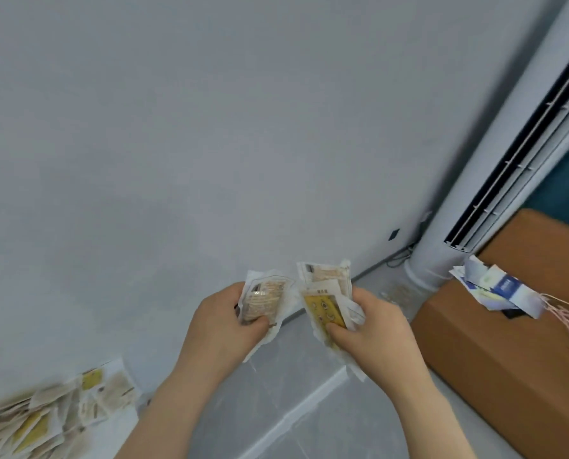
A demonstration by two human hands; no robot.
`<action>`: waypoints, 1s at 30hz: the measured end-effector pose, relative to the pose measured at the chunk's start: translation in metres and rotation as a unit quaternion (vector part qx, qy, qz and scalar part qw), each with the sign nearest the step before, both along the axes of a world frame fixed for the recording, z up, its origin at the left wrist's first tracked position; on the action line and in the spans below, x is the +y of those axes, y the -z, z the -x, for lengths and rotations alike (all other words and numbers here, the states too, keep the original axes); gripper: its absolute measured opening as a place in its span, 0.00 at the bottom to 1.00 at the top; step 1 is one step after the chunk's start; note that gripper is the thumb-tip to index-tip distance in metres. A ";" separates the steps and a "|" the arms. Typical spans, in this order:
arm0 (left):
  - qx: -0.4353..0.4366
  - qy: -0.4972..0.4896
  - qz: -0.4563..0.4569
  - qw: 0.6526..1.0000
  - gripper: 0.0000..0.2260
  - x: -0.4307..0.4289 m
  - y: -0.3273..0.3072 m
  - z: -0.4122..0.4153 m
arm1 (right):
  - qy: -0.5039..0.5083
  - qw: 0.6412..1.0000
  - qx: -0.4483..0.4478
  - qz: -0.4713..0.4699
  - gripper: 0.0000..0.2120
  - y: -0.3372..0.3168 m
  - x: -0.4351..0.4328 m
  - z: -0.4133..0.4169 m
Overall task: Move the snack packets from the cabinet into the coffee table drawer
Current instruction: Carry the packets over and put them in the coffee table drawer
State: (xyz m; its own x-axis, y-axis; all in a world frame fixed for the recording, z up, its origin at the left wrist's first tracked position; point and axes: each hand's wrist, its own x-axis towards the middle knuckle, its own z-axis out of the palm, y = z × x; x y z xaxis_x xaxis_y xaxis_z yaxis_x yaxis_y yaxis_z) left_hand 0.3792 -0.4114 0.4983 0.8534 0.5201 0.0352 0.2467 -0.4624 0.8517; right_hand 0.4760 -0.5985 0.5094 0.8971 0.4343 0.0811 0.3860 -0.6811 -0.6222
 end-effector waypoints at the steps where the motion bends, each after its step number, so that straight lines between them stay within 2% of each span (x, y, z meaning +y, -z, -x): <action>1: -0.001 0.021 0.005 1.000 0.11 -0.016 -0.004 -0.010 | 0.017 1.000 -0.005 -0.002 0.06 -0.004 -0.019 -0.004; 7: -0.007 0.141 0.000 0.990 0.10 -0.101 -0.014 -0.073 | 0.136 0.991 -0.013 -0.014 0.07 -0.011 -0.119 -0.022; 14: -0.001 0.292 -0.023 0.956 0.07 -0.183 -0.016 -0.152 | 0.274 0.961 -0.018 0.013 0.09 -0.010 -0.206 -0.042; 21: -0.006 0.400 -0.015 0.916 0.12 -0.235 -0.019 -0.249 | 0.395 0.918 -0.020 -0.012 0.10 -0.005 -0.243 -0.085; 30: 0.024 0.515 -0.004 0.857 0.13 -0.315 0.004 -0.331 | 0.529 0.848 0.020 -0.018 0.19 0.011 -0.295 -0.115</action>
State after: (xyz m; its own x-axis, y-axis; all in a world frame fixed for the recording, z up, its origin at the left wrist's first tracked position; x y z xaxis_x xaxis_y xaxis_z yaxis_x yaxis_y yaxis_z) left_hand 0.7103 -0.7265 0.4946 0.8605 -0.5093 -0.0120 -0.2610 -0.4611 0.8481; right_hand 0.5912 -0.8934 0.4985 0.7856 -0.6176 0.0383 -0.4512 -0.6141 -0.6476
